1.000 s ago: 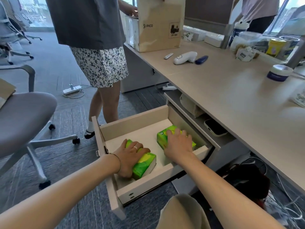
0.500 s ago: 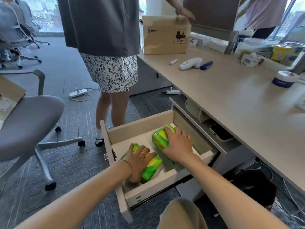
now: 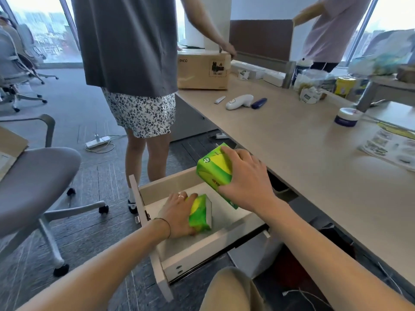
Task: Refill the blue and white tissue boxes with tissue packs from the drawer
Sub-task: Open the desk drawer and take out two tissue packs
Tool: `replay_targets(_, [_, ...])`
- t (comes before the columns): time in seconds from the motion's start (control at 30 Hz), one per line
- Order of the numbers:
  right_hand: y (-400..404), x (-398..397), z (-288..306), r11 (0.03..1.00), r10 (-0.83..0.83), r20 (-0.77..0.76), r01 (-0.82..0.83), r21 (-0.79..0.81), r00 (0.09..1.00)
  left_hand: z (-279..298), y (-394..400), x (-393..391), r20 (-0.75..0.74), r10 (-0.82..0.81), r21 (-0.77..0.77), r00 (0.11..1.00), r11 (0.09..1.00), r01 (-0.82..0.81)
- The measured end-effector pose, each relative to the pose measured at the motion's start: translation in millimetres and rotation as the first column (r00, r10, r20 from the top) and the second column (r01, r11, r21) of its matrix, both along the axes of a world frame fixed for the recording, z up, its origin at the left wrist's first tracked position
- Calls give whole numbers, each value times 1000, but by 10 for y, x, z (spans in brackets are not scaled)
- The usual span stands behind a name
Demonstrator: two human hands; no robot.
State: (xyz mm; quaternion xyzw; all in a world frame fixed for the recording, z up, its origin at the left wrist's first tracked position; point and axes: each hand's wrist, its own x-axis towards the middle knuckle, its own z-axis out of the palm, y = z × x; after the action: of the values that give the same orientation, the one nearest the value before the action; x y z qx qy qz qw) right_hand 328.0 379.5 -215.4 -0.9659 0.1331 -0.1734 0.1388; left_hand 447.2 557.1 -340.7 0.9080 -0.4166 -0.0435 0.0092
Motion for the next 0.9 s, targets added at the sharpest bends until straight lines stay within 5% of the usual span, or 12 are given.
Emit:
replay_targets(0.17, [-236,-228,324,998,5,42,-2,-65,999,489,-172,145,20,10,-179,1000,984,-6])
replay_targets(0.43, [-764,-599,691,992,-79,53,84,-98,996,1558,-840,154,159,-69,-254,985,961,108])
replay_targets(0.9, [-2028,-1543,786,940,-341,-56,340,-22,938,2052,-2408,-347,76,-303,-137,950,940,311])
